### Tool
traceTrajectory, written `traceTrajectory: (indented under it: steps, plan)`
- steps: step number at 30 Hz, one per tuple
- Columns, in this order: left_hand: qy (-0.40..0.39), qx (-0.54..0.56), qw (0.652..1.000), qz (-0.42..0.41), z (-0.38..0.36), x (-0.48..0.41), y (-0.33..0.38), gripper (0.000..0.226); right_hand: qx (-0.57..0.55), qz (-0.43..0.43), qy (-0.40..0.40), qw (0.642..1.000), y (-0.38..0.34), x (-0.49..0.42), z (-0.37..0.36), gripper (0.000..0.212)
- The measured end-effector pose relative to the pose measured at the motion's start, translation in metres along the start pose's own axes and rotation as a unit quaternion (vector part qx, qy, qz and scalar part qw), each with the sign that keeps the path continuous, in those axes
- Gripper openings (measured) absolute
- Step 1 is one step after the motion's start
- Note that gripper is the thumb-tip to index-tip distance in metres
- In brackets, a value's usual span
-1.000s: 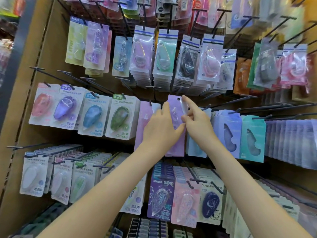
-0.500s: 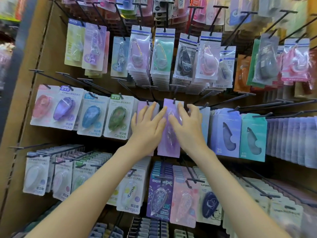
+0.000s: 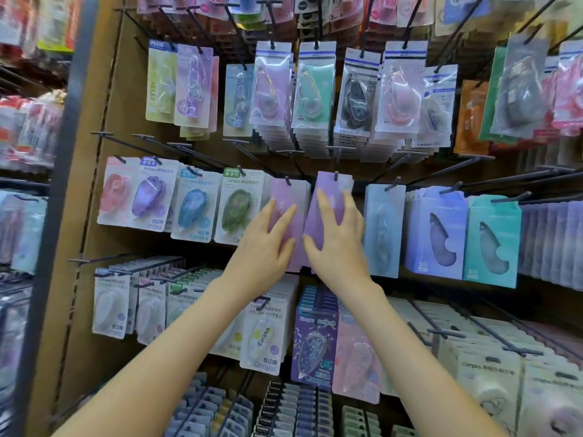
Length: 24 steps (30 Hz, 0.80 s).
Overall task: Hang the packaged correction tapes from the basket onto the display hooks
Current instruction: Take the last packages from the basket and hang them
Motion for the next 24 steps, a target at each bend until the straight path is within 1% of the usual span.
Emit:
traceTrajectory:
  steps: [4, 9, 13, 17, 20, 24]
  plan:
    - [-0.012, -0.004, 1.000, -0.008, 0.004, 0.008, -0.002, 0.060, 0.035, -0.008, 0.062, 0.997, -0.011, 0.009, 0.006, 0.067]
    - [-0.010, 0.008, 1.000, -0.022, 0.007, 0.018, 0.001, 0.065, 0.079, -0.009, 0.091, 0.993, -0.021, 0.020, 0.007, 0.066]
    - [0.009, 0.026, 1.000, -0.003, 0.012, 0.039, 0.000, 0.063, 0.074, -0.005, 0.144, 0.987, -0.033, 0.040, 0.007, 0.073]
    - [0.032, 0.037, 0.998, 0.037, 0.025, 0.072, -0.011, 0.058, 0.029, 0.027, 0.175, 0.984, -0.061, 0.070, -0.007, 0.074]
    - [0.054, 0.023, 0.996, 0.061, 0.048, 0.112, -0.027, 0.058, -0.021, 0.061, 0.165, 0.984, -0.091, 0.102, -0.031, 0.068]
    - [0.051, -0.034, 0.991, 0.118, 0.090, 0.198, -0.065, 0.056, -0.094, 0.090, 0.090, 0.987, -0.147, 0.152, -0.090, 0.061]
Point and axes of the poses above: each hand's wrist, its own x-axis away from the middle knuckle, its own z-axis out of the back of the hand, y = z × x, the point moved 7 cm from there along -x, towards the middle knuckle, and after that the axes turned 12 degrees about -z, right-handed, at the moved point
